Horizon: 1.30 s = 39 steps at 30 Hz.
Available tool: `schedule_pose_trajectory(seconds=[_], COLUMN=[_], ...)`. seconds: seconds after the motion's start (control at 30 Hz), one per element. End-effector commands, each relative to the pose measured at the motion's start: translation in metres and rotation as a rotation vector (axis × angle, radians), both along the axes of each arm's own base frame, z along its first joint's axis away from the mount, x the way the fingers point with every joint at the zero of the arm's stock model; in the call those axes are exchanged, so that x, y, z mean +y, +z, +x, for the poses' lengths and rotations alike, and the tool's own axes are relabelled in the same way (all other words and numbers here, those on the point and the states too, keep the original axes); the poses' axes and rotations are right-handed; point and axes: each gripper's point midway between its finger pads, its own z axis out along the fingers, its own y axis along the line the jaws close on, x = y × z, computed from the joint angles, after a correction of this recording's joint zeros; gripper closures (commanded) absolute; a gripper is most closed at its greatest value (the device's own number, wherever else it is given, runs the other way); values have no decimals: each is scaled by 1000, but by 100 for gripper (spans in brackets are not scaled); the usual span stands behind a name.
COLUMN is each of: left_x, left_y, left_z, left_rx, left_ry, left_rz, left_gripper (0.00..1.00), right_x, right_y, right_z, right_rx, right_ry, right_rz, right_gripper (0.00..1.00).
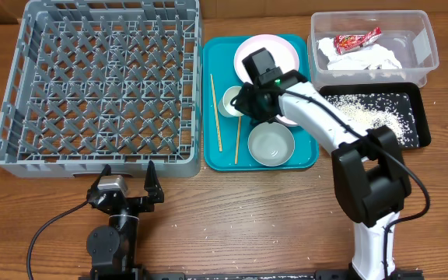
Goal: Sort waste into correct bins and load items into the dishwasher
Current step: 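Grasp the white paper cup with the right gripper and lift it, then hand the paper cup from the right gripper to the left gripper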
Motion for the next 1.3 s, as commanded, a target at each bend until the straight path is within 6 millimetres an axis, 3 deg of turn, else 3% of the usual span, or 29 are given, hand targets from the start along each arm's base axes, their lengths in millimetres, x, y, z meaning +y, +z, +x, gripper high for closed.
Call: schedule_pose_trajectory(seconds=[0.0,0.17,0.3,0.47,0.6,0.67,0.7,0.8,0.93,1.1,1.27], left_x=[-16,-34,-34,-42,-58,-76,-94,-121,-142,-149,-153], left_y=[4,24,50,99,127,141,154,172,171,139,126], left_z=[0,-6,-11,0,26,43,51,62,63,74,74], left_rx=[-22,-22,18,89,219,308,344,388,625,1057,1138], left_ry=[-95,-196,-190,-233,-335,-448,-574,-783,-924,-788,-895], left_rz=[11,-25,-109,-172,-216,-263,-304,-432,-818,-1344,-1369], left_gripper=[0,0,0,0,0,0,0,0,0,0,0], right_x=[-14,-51,-72,-74,-68,-65,-65,-66,-65,-50,-30], right_y=[109,195,226,228,227,227,227,226,227,234,227], right_z=[16,-6,-27,-46,-50,-52,-52,-53,-54,-57,-64], right_rx=[-183,-293,-314,-272,-263,-259,-255,-249,-248,-262,-253], right_ry=[65,123,149,184,201,208,207,207,210,265,335], right_rz=[171,301,358,374,382,389,388,387,393,467,556], right_gripper=[96,96,96,96,96,96,96,96,96,96,96])
